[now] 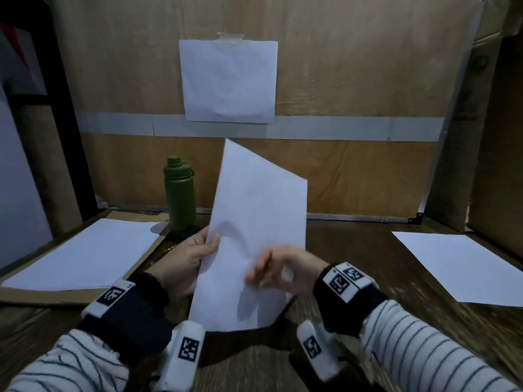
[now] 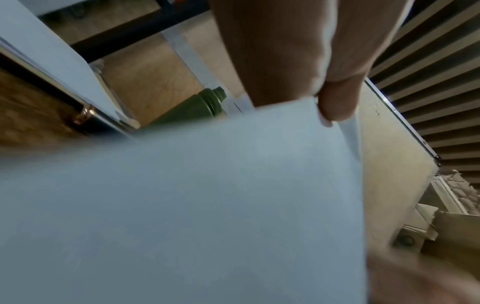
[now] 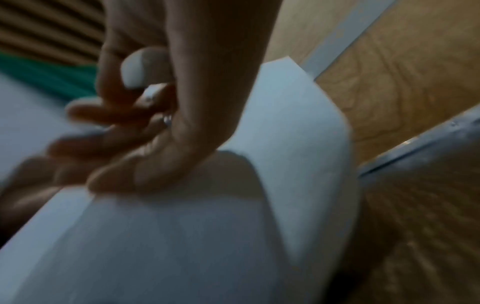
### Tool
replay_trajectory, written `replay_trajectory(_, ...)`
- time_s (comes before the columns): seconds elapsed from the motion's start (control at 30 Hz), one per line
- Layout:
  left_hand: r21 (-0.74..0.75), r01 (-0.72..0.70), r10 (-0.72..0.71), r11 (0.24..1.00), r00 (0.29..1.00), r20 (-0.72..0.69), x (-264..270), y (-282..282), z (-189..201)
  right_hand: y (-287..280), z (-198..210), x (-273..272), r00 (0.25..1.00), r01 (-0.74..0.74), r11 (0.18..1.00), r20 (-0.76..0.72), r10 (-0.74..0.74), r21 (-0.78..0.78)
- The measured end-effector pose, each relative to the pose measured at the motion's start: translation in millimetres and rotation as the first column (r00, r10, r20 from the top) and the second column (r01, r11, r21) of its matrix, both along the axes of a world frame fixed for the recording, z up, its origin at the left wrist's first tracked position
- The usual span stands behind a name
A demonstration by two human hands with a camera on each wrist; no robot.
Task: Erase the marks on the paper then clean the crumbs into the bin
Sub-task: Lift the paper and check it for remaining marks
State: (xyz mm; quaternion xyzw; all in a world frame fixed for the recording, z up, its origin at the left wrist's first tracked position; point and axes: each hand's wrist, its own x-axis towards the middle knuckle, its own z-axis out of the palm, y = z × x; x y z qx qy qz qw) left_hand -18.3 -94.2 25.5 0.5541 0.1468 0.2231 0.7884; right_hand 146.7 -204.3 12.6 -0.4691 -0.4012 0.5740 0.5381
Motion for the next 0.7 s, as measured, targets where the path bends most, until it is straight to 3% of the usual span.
replay_trajectory(0.07, -0.036, -0.008, 0.009, 0.999, 1.000, 0.027, -6, 8, 1, -4, -14, 2, 0.919, -0.178, 0.973, 0.330, 0.217, -0.145)
replay_trajectory(0.1, -0.042, -0.008, 0.010, 0.999, 0.999, 0.038, -8, 10, 1, -7, -14, 5, 0.848, -0.186, 0.963, 0.463, 0.257, -0.195)
replay_trajectory(0.13, -0.047, -0.009, 0.012, 0.999, 0.999, 0.051, -9, 12, 2, -10, -10, 8, 0.826, -0.160, 0.970, 0.513, 0.234, -0.186)
replay_trajectory(0.17, -0.049, -0.019, 0.022, 0.999, 0.998, 0.060, -9, 14, 3, -11, -4, 10, 0.885, -0.121, 0.987, 0.439, 0.158, -0.110)
replay_trajectory(0.2, -0.045, -0.034, 0.038, 0.998, 0.997, 0.071, -9, 14, 4, -12, 5, 11, 0.967, -0.048, 0.999, 0.251, 0.046, 0.000)
replay_trajectory(0.23, -0.042, -0.039, 0.043, 0.998, 0.995, 0.088, -8, 14, 5, -13, 14, 12, 0.999, 0.044, 0.994, 0.006, -0.045, 0.099)
replay_trajectory(0.27, -0.043, -0.033, 0.037, 0.999, 0.994, 0.107, -8, 13, 6, -11, 19, 11, 0.979, 0.118, 0.980, -0.186, -0.088, 0.158)
replay_trajectory(0.3, -0.049, -0.018, 0.025, 0.999, 0.991, 0.131, -7, 11, 7, -9, 21, 8, 0.958, 0.132, 0.975, -0.275, -0.079, 0.180)
replay_trajectory(0.33, -0.054, -0.011, 0.019, 0.999, 0.987, 0.157, -5, 9, 9, -5, 18, 4, 0.973, 0.095, 0.983, -0.224, -0.058, 0.158)
replay_trajectory(0.37, -0.053, -0.002, 0.012, 0.999, 0.983, 0.185, -4, 8, 11, -1, 10, -1, 0.999, 0.032, 0.996, -0.043, -0.029, 0.083)
replay_trajectory(0.4, -0.051, -0.008, 0.018, 0.999, 0.980, 0.200, -4, 6, 13, 3, 1, -5, 0.968, -0.055, 0.998, 0.241, 0.063, -0.037)
replay_trajectory(0.43, -0.047, -0.017, 0.026, 0.999, 0.978, 0.207, -4, 6, 15, 4, -7, -7, 0.835, -0.139, 0.976, 0.510, 0.208, -0.170)
replay_trajectory(0.47, -0.040, -0.017, 0.025, 0.999, 0.976, 0.216, -5, 6, 17, 4, -11, -5, 0.669, -0.159, 0.947, 0.675, 0.311, -0.278)
replay_trajectory(0.5, -0.031, -0.005, 0.012, 1.000, 0.975, 0.223, -7, 7, 19, 3, -10, -1, 0.569, -0.150, 0.931, 0.741, 0.357, -0.333)
replay_trajectory(0.53, -0.018, 0.007, -0.003, 1.000, 0.975, 0.224, -9, 8, 20, -1, -5, 4, 0.584, -0.139, 0.937, 0.738, 0.338, -0.319)
replay_trajectory(0.6, -0.005, 0.012, -0.010, 1.000, 0.978, 0.209, -13, 12, 21, -10, 15, 16, 0.848, -0.049, 0.996, 0.523, 0.083, -0.079)
replay_trajectory(0.63, 0.003, 0.006, -0.006, 1.000, 0.980, 0.200, -16, 13, 21, -13, 24, 21, 0.957, 0.052, 0.996, 0.283, -0.070, 0.069)
replay_trajectory(0.67, 0.005, -0.002, 0.001, 1.000, 0.981, 0.195, -17, 14, 21, -16, 32, 24, 0.988, 0.148, 0.971, 0.025, -0.155, 0.185)
replay_trajectory(0.7, 0.008, -0.006, 0.004, 1.000, 0.980, 0.201, -17, 15, 21, -16, 36, 24, 0.971, 0.207, 0.948, -0.171, -0.169, 0.242)
